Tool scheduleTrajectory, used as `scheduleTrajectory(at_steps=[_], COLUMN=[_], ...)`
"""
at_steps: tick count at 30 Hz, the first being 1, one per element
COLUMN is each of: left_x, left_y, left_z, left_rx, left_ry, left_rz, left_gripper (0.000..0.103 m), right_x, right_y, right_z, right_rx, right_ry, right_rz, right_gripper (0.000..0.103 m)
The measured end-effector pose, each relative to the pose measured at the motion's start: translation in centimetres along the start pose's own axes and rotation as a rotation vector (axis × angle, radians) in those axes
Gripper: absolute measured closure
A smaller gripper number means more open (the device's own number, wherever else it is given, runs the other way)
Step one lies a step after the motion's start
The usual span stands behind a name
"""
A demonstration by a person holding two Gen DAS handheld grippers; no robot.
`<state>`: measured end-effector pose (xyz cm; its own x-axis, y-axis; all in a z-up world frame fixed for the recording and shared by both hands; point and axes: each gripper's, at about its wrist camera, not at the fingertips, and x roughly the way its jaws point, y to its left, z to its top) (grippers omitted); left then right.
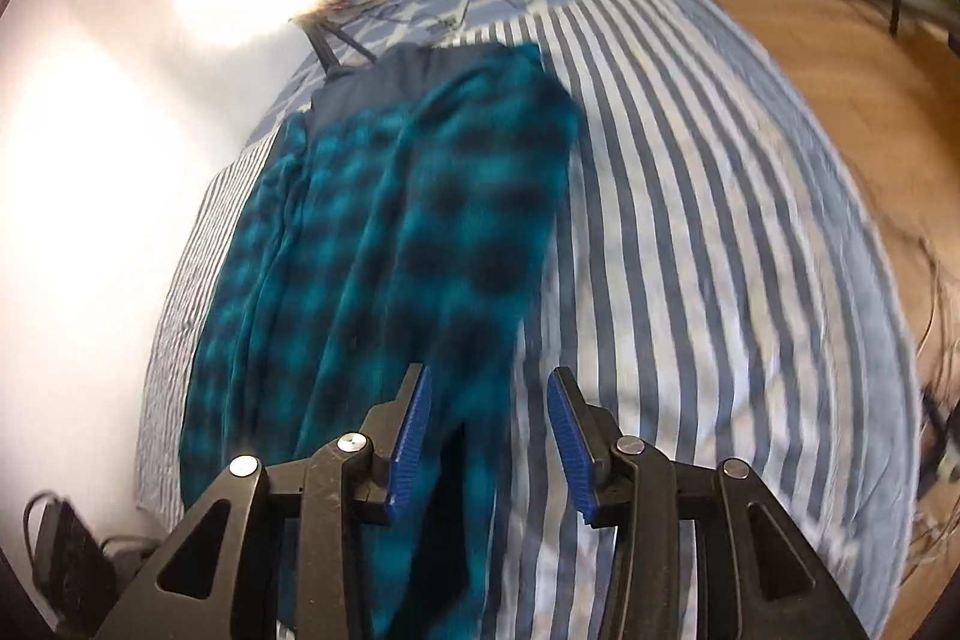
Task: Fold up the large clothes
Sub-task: 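Fold the held side edge inward over the shirt back with the left tool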
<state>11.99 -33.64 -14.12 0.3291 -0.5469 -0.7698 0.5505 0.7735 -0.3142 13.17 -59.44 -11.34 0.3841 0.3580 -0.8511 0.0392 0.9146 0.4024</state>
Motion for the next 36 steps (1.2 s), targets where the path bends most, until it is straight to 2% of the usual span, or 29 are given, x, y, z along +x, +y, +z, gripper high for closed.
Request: scheduleTrajectory(at_steps=[3, 5, 10, 13, 17, 21, 25, 28, 30, 32, 34, 36], left_x=[1.3, 2.2, 2.5, 2.3, 2.0, 1.6, 1.5, 0.5, -1.2, -2.8, -3.9, -3.7], left_y=[-1.1, -1.6, -0.6, 0.9, 2.8, 2.9, 2.5, 2.3, 2.8, 3.6, 4.7, 6.3], left_z=[0.2, 0.2, -0.1, -0.5, -1.0, -1.3, -1.6, -1.7, -1.8, -1.7, -1.3, -0.7], left_rx=[0.074, 0.112, 0.089, 0.061, 0.004, 0.009, 0.012, 0.001, -0.043, -0.094, -0.146, -0.214], left_ry=[0.004, 0.011, 0.024, 0.033, 0.041, 0.027, 0.030, 0.036, 0.025, -0.010, -0.048, -0.048], left_rz=[0.035, 0.061, 0.085, 0.126, 0.140, 0.143, 0.129, 0.044, -0.006, -0.066, -0.092, -0.081], left_gripper=[0.066, 0.101, 0.101, 0.102, 0.102, 0.102, 0.102, 0.102, 0.092, 0.064, 0.061, 0.061], right_x=[0.3, 0.5, 1.3, 2.4, 3.5, 3.9, 4.6, 4.0, 3.3, 2.5, 2.0, 1.4], right_y=[-0.6, -0.7, -0.1, -0.1, 0.0, -0.3, -0.9, -0.8, -0.7, -0.7, -0.5, -0.5], right_z=[-1.2, -1.6, -1.5, -1.3, -1.7, -3.0, -4.7, -6.7, -8.2, -9.7, -10.7, -11.6], right_rx=[0.023, 0.030, 0.016, 0.027, 0.032, 0.062, 0.111, 0.106, 0.094, 0.073, 0.058, 0.052], right_ry=[0.008, 0.012, 0.018, 0.027, 0.039, 0.048, 0.077, 0.081, 0.090, 0.098, 0.102, 0.102], right_rz=[0.021, 0.035, 0.049, 0.079, 0.099, 0.171, 0.232, 0.294, 0.319, 0.327, 0.321, 0.310], right_gripper=[0.060, 0.060, 0.060, 0.060, 0.060, 0.060, 0.060, 0.060, 0.060, 0.060, 0.060, 0.060])
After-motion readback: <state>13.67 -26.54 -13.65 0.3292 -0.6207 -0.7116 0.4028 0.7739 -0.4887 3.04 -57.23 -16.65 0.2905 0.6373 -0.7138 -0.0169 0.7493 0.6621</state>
